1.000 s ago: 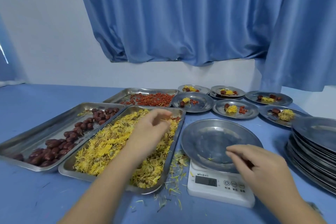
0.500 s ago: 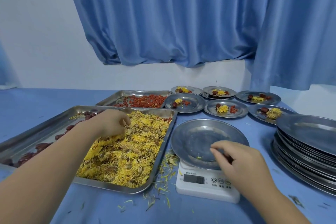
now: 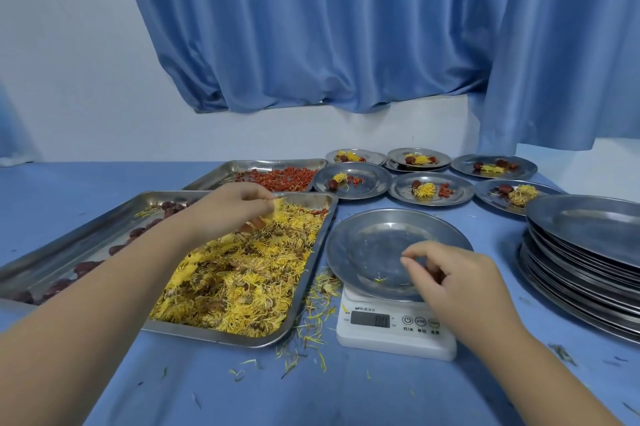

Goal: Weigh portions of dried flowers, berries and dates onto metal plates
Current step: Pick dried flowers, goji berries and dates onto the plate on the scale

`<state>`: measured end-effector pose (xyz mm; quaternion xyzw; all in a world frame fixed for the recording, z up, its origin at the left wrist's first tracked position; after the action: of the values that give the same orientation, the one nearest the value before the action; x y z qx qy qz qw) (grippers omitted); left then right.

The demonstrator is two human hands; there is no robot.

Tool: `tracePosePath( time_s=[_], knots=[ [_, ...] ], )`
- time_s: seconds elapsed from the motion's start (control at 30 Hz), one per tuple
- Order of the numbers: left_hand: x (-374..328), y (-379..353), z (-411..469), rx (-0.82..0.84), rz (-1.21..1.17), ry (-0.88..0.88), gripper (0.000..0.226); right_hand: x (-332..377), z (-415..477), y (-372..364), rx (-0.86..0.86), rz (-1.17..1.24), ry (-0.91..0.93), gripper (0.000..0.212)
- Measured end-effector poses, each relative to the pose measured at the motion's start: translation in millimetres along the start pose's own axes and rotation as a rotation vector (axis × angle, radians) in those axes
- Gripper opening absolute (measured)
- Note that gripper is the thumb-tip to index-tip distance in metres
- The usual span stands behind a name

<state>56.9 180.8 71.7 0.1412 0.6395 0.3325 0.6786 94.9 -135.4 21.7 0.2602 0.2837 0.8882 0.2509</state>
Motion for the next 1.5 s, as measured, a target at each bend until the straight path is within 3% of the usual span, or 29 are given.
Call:
tracePosePath(
  time_s=[0.27,0.4,0.47,0.57,0.63,0.83,0.97,1.3,1.5],
  knots=[
    [-50,-112,6,0.187,0.053,-0.163,0.024,-8,2,2,-0.041,-0.001,-0.009,0.013],
    [-55,-138,17,0.283,0.311,-0.199,0.049,-9,2,3,-0.049,-0.009,0.001,0.012],
    [-55,-124,20,0.236,0.283,-0.206,0.052,-9,2,4,-0.049,0.0,0.002,0.011],
    [-47,-78,25,0.068,0.176,-0.175,0.034,-7,2,2,-0.037,0.003,-0.006,0.01],
    [-32,-48,29,-0.017,0.244,-0.12,0.024,-4,3,1,-0.03,0.01,0.004,0.009],
    [21,-28,34,0.103,0.515,0.11,0.037,-1,2,3,-0.015,0.014,0.006,0.009],
    [30,-32,32,0.107,0.546,0.089,0.033,-2,3,2,-0.019,0.013,-0.003,0.009],
    [17,-9,22,-0.148,0.356,-0.021,0.015,0,4,1,-0.034,0.032,0.008,0.008],
    [-20,-37,12,-0.11,0.205,-0.13,0.017,-9,6,6,-0.088,0.05,-0.055,0.01]
  ],
)
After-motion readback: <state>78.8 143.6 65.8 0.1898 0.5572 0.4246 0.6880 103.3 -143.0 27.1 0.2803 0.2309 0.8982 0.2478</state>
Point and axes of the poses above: each hand's wrist, its own z-axis towards the middle knuckle, its own y-axis out of the back of the hand, x = y × z, the point moved 5 cm from there along z, towards the middle knuckle, and after that the axes turned 9 degrees about -z, right-handed, at the moved point
